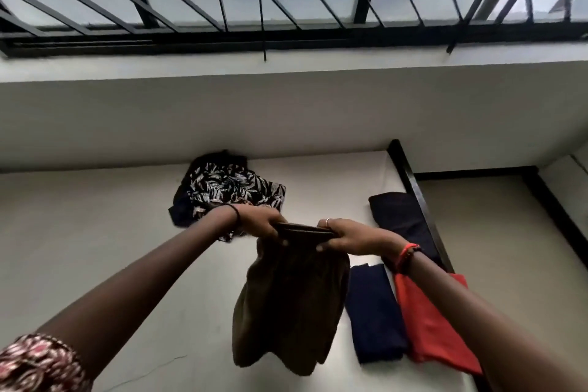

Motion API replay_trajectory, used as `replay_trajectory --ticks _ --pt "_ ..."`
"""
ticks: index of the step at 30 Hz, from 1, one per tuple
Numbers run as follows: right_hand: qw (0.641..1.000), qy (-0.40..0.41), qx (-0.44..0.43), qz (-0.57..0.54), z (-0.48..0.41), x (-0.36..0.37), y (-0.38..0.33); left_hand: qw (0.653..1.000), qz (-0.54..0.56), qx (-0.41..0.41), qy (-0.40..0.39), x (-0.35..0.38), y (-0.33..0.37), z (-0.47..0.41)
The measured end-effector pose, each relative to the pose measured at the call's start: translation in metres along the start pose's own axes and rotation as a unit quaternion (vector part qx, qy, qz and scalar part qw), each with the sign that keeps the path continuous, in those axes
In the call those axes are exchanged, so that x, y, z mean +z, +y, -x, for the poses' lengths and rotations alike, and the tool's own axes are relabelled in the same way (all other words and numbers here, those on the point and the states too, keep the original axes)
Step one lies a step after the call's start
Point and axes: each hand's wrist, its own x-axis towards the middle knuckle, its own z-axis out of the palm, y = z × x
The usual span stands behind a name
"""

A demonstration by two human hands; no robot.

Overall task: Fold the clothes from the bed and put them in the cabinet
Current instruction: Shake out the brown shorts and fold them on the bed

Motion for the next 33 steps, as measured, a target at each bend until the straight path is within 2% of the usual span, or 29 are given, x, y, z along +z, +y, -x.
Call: replay_trajectory --ticks 3,6,10,12,15,17,22,25,27,33 --pt "0.997 0.063 0.005 0.051 -0.020 -0.013 0.009 0.994 -0.053 0.017 0.092 -0.008 -0.005 -0.019" --pt "0.984 0.150 0.021 0.092 -0.038 -0.042 0.012 0.974 -0.108 0.034 0.197 -0.030 -0.005 -0.036" --pt "0.950 0.256 0.028 0.175 -0.044 -0.076 0.007 0.928 -0.164 0.085 0.323 -0.064 0.004 -0.049" --pt "0.944 0.276 0.036 0.176 -0.045 -0.079 0.007 0.908 -0.193 0.105 0.356 -0.066 0.003 -0.058" --pt "0.932 0.296 0.031 0.206 -0.062 -0.064 0.029 0.851 -0.263 0.163 0.424 -0.044 -0.015 -0.084" --pt "0.933 0.270 0.054 0.234 -0.081 -0.036 0.058 0.837 -0.289 0.169 0.433 -0.009 -0.040 -0.110" --pt "0.950 0.171 0.101 0.240 -0.114 0.092 0.132 0.881 -0.287 0.111 0.360 0.106 -0.105 -0.170" --pt "0.951 0.108 0.125 0.262 -0.122 0.180 0.170 0.885 -0.306 0.118 0.332 0.185 -0.143 -0.192" --pt "0.944 0.092 0.133 0.286 -0.122 0.235 0.189 0.883 -0.319 0.118 0.324 0.238 -0.163 -0.197" --pt "0.947 0.044 0.140 0.284 -0.088 0.353 0.190 0.915 -0.255 0.084 0.301 0.361 -0.187 -0.159"
